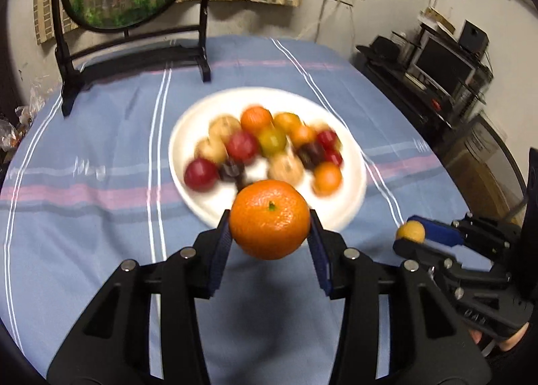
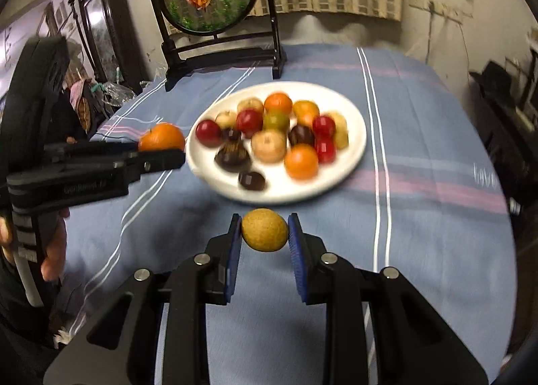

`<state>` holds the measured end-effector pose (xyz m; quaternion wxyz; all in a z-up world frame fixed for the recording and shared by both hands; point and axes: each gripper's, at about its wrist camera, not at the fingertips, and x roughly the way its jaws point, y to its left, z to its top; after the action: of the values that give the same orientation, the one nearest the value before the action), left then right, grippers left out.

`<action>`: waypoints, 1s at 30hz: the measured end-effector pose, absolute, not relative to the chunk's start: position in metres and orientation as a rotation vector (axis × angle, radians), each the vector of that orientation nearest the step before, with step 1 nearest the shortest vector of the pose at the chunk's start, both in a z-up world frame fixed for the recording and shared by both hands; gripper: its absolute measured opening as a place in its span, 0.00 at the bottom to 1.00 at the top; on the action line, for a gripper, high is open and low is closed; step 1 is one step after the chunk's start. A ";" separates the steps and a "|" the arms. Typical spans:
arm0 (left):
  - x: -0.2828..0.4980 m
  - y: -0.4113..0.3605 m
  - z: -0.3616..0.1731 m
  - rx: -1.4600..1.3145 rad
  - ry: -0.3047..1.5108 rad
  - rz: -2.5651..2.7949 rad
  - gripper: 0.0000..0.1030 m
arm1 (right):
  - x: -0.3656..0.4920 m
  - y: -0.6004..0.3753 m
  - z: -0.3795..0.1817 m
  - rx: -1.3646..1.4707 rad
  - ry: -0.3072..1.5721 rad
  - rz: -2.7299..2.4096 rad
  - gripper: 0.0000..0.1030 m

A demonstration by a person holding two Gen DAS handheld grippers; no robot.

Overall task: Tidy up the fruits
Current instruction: 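Lower both fruits onto the white plate and open both tools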

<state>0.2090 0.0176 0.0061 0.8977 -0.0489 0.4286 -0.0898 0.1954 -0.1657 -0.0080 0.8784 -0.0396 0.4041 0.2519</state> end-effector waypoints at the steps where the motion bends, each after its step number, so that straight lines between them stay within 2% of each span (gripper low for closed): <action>1: 0.221 0.020 0.007 -0.106 0.894 -0.187 0.43 | 0.207 -0.159 -0.007 -0.097 0.845 0.530 0.27; 7: 0.281 0.020 -0.011 -0.145 0.960 -0.187 0.43 | 0.262 -0.133 -0.017 -0.113 0.868 0.554 0.27; 17: 0.304 0.020 -0.033 -0.188 1.000 -0.195 0.44 | 0.284 -0.122 -0.035 -0.123 0.872 0.548 0.27; 19: 0.307 0.021 -0.034 -0.196 1.007 -0.194 0.44 | 0.287 -0.121 -0.033 -0.128 0.844 0.533 0.36; 20: 0.308 0.021 -0.035 -0.201 1.010 -0.192 0.48 | 0.288 -0.121 -0.032 -0.135 0.835 0.520 0.64; 21: 0.308 0.022 -0.035 -0.212 1.009 -0.197 0.61 | 0.289 -0.120 -0.032 -0.148 0.818 0.494 0.77; 23: 0.305 0.024 -0.029 -0.220 0.979 -0.188 0.76 | 0.289 -0.120 -0.030 -0.171 0.801 0.463 0.80; 25: 0.299 0.024 -0.020 -0.212 0.948 -0.196 0.80 | 0.287 -0.123 -0.029 -0.190 0.807 0.441 0.81; 26: 0.295 0.024 -0.015 -0.206 0.940 -0.198 0.84 | 0.284 -0.125 -0.027 -0.196 0.807 0.432 0.83; 27: 0.291 0.024 -0.011 -0.205 0.928 -0.196 0.86 | 0.281 -0.127 -0.025 -0.207 0.804 0.412 0.89; 30: 0.272 0.024 0.002 -0.208 0.894 -0.212 0.91 | 0.267 -0.137 -0.019 -0.234 0.793 0.362 0.94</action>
<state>0.2722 0.0237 0.0021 0.8911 -0.1003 0.4307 -0.1019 0.2666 -0.1369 -0.0191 0.8998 -0.1131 0.3834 0.1749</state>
